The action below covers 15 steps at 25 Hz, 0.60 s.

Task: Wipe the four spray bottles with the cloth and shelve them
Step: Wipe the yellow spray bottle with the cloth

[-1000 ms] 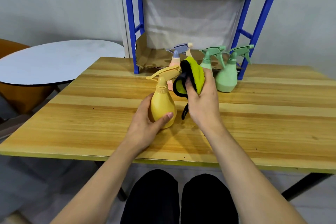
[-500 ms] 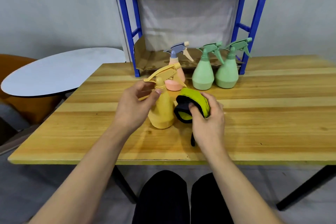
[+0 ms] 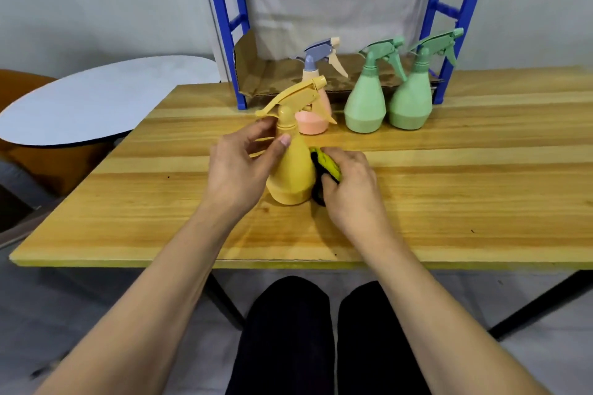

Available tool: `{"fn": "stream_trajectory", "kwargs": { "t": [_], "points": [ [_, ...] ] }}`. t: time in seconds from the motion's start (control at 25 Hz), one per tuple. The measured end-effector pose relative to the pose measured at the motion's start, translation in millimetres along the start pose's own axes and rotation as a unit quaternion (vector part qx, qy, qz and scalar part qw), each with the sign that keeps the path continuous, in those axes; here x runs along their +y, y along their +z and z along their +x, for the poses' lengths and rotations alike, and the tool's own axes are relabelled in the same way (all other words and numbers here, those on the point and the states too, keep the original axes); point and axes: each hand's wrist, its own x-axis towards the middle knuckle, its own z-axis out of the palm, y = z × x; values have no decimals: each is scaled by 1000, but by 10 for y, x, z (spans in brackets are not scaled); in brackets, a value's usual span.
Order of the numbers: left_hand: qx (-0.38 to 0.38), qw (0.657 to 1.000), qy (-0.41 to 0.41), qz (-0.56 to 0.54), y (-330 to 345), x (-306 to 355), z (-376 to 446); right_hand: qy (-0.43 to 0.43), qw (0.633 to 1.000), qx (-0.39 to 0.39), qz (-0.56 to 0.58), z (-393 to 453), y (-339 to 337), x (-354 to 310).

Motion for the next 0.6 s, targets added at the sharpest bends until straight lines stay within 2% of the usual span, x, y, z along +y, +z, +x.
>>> {"fn": "stream_trajectory", "kwargs": {
  "t": [0.08,0.2,0.28,0.4,0.6],
  "points": [
    [1,1000,8,15,-9,35,-37,-10,999,-4,34,52,-43,-63],
    [6,1000,24,14,24,33,-59,-73,990,36,113,84,-19,-185],
    [8,1000,15,12,45,27,-32,-58,993,38,92,19,39,-103],
    [12,1000,6,9,35,30,-38,-8,1000,-2,29,-25,25,22],
    [6,1000,15,20,55,-48,-49,-79,990,28,117,140,-63,-186]
  ]
}}
